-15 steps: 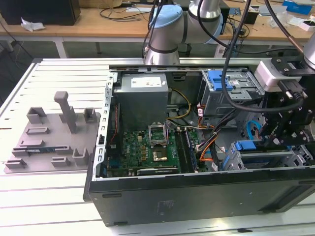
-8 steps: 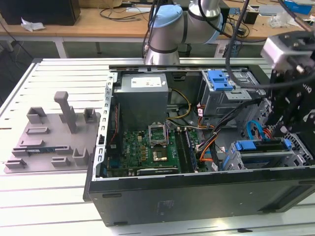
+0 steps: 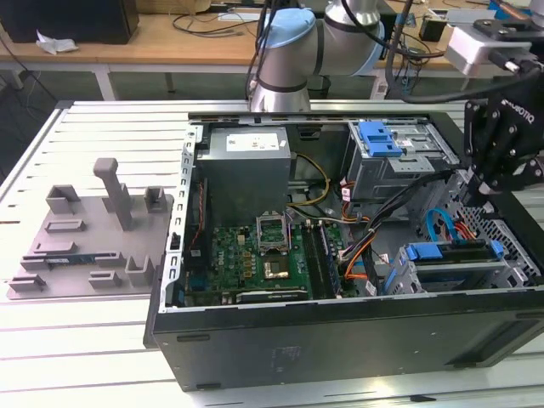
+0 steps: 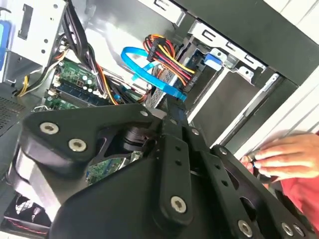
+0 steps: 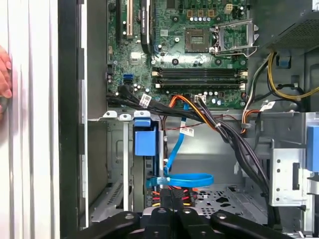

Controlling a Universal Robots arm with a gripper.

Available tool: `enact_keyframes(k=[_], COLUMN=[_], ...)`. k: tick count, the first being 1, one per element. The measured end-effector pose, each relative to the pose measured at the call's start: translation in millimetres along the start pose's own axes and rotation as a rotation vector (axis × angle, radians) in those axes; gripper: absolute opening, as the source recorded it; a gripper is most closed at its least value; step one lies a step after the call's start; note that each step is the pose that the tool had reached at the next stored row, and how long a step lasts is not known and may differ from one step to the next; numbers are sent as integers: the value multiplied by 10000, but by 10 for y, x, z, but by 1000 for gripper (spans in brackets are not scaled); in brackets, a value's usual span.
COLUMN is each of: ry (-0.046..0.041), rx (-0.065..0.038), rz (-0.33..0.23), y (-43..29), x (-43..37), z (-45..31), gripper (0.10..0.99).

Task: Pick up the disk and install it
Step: 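Insert the second disk wire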

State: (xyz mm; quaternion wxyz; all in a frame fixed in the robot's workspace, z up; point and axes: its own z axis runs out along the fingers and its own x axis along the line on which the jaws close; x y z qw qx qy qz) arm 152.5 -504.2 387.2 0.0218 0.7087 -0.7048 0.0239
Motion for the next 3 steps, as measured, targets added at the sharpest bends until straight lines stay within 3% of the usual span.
enact_keyframes(k=[1, 3], ry=[95, 127], rx=[-1, -1], rz=[-1, 0], y=[0, 0], x=[-23, -28], z=[-2, -2], gripper=[106, 106])
